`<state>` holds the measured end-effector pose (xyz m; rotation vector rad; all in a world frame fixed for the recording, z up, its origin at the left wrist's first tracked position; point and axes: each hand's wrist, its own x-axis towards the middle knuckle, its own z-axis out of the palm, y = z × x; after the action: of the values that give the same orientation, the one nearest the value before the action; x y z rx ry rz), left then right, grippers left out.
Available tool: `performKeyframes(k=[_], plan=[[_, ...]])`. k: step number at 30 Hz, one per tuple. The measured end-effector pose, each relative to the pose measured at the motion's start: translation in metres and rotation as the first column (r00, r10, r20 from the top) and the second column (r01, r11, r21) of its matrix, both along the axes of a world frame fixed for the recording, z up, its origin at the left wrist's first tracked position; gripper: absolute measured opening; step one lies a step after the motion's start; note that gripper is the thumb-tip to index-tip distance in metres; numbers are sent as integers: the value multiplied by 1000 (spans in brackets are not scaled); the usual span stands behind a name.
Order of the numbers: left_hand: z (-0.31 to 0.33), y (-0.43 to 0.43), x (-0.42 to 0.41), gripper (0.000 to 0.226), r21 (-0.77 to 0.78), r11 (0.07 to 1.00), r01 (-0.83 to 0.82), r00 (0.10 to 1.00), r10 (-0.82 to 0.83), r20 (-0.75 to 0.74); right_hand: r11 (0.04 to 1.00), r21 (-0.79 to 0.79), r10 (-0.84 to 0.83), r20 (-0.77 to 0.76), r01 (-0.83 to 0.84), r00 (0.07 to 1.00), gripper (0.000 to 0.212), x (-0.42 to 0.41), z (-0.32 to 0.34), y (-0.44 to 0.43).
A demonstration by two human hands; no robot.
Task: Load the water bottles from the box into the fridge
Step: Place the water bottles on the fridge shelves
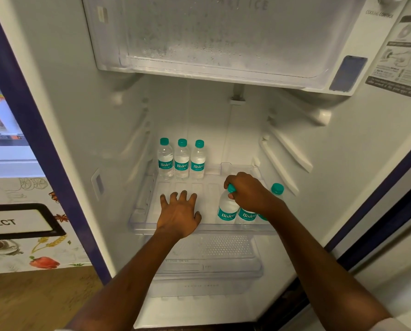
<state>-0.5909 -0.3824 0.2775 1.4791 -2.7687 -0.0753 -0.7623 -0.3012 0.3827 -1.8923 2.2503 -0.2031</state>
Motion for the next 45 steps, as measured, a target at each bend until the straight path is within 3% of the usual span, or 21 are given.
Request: performKeyframes(k=[16, 23, 31, 37, 45], plan=[[0, 0, -1, 63, 5, 1000, -9, 1000, 9, 2, 998, 0, 63, -232, -64, 971, 50, 6, 25, -16], [2, 2, -1, 66, 4, 999, -50, 999, 50, -5, 977, -205, 32, -127, -58, 991, 46, 32, 42, -98], [5, 0, 0, 74, 54, 991, -122, 990, 125, -67, 993, -111, 24, -167, -43, 986, 62, 15, 16, -176], [10, -13, 23, 73, -13, 993, -121, 993, 121, 11, 995, -66, 67, -108, -75, 992, 56, -1, 1, -199], [3, -26, 55, 72, -66, 983, -173, 985, 173, -18, 990, -102, 83, -126, -96, 989, 42, -2, -17, -209]])
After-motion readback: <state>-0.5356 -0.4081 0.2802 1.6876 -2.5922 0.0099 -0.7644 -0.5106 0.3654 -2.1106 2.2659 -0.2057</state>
